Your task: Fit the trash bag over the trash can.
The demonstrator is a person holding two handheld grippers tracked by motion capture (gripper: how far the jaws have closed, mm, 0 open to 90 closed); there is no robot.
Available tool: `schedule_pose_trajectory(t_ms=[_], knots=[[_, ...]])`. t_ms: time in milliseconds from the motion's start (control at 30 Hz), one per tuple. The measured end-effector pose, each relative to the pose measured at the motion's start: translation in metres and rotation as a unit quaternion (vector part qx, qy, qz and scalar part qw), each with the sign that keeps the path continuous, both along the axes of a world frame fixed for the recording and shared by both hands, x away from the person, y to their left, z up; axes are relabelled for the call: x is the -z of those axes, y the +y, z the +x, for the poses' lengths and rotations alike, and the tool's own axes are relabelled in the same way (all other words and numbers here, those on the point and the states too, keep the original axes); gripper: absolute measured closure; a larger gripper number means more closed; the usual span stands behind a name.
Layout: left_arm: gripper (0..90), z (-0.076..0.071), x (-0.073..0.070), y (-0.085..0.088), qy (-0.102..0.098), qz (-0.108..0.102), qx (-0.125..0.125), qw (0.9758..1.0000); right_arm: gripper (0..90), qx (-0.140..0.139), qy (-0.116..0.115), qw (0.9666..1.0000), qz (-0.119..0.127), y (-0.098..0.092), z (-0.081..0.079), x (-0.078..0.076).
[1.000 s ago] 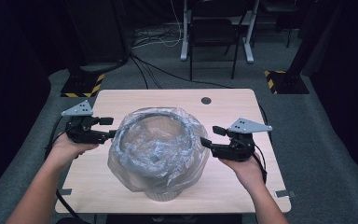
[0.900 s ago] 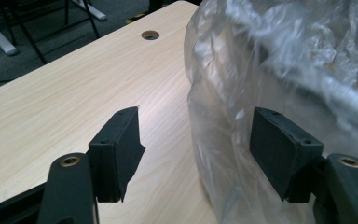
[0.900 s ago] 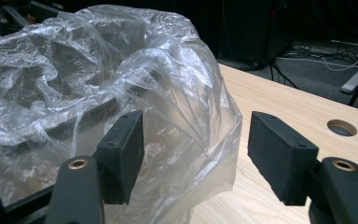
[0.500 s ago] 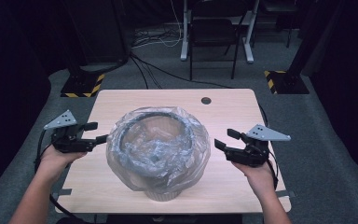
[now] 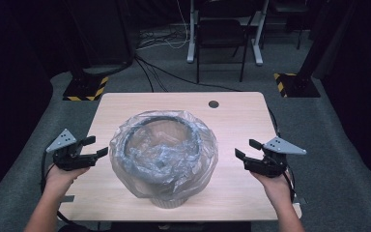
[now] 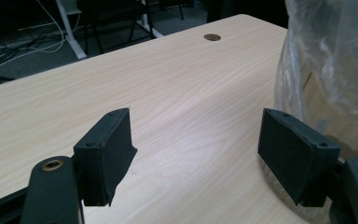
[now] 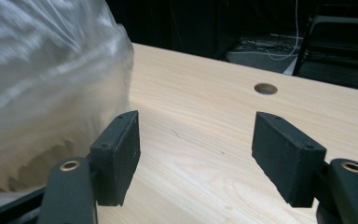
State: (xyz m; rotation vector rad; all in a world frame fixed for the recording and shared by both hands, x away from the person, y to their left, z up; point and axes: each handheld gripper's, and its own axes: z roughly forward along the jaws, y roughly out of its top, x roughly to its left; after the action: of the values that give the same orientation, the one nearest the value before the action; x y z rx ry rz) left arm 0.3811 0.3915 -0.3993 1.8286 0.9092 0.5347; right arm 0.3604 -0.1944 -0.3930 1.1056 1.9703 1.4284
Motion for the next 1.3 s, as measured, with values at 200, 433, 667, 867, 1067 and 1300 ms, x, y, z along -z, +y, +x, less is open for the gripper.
schedule_pose_trajectory(t_ms=[200, 433, 667, 867, 1067, 1300], knots=[[25.7, -0.003, 0.024, -0.001, 0.009, -0.002, -0.023, 0.9997, 30.4, 0.006, 0.021, 0.9992, -0.033, 0.0, 0.006, 0.024], [24.4, -0.004, 0.048, 0.003, 0.033, -0.006, -0.039, 0.9987, 29.6, 0.014, 0.035, 0.9981, -0.049, -0.003, 0.011, 0.044], [24.3, -0.008, 0.061, 0.002, 0.036, -0.008, -0.047, 0.9982, 29.3, 0.021, 0.053, 0.9963, -0.064, -0.006, 0.013, 0.061], [24.3, -0.009, 0.07, 0.0, 0.039, 0.0, -0.052, 0.9979, 29.3, 0.027, 0.063, 0.9954, -0.066, -0.006, 0.012, 0.072], [24.2, -0.008, 0.078, 0.002, 0.047, -0.003, -0.057, 0.9973, 29.3, 0.026, 0.076, 0.9941, -0.072, -0.003, 0.012, 0.086], [23.8, -0.011, 0.086, 0.006, 0.056, -0.009, -0.064, 0.9963, 29.3, 0.026, 0.086, 0.9934, -0.071, -0.001, 0.011, 0.095]])
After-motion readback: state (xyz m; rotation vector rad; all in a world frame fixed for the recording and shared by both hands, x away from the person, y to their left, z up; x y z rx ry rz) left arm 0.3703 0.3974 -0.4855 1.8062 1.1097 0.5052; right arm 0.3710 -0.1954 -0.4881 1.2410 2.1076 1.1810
